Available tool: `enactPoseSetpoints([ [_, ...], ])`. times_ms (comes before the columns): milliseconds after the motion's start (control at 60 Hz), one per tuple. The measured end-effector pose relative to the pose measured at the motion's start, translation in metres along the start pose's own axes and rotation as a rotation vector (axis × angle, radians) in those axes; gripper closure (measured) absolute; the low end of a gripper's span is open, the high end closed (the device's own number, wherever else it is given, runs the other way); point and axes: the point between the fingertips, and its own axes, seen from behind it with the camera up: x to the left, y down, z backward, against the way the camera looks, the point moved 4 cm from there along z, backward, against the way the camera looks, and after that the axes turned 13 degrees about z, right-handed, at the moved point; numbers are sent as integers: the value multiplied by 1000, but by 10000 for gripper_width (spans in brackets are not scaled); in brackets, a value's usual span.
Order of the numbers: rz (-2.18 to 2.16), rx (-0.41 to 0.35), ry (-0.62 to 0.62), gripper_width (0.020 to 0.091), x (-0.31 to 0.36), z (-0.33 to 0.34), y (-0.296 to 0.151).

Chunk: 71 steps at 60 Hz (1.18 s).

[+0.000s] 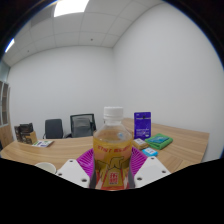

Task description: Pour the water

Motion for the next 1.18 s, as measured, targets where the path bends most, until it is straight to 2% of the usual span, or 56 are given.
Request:
enactPoseSetpoints([
  [100, 14, 44, -42, 659, 4, -10, 21],
  [233, 62, 86, -39, 659, 2, -23, 52],
  [267, 66, 109, -46, 635, 3, -23, 60],
  [333, 96, 68, -50, 650, 2, -24, 56],
  [417, 87, 71, -45, 622, 2, -22, 57],
  [533, 118, 89, -68, 489, 3, -22, 58],
  [550, 128, 103, -76, 456, 3, -20, 60],
  [600, 135, 150, -93, 280, 1, -14, 65],
  [617, 125, 155, -93, 243, 0, -12, 65],
  [667, 102, 155, -102, 275, 0, 2, 60],
  [900, 87, 160, -123, 266, 1, 98, 46],
  [1050, 78, 154, -184, 269, 21, 161, 44],
  [1183, 51, 148, -240, 265, 40, 188, 42],
])
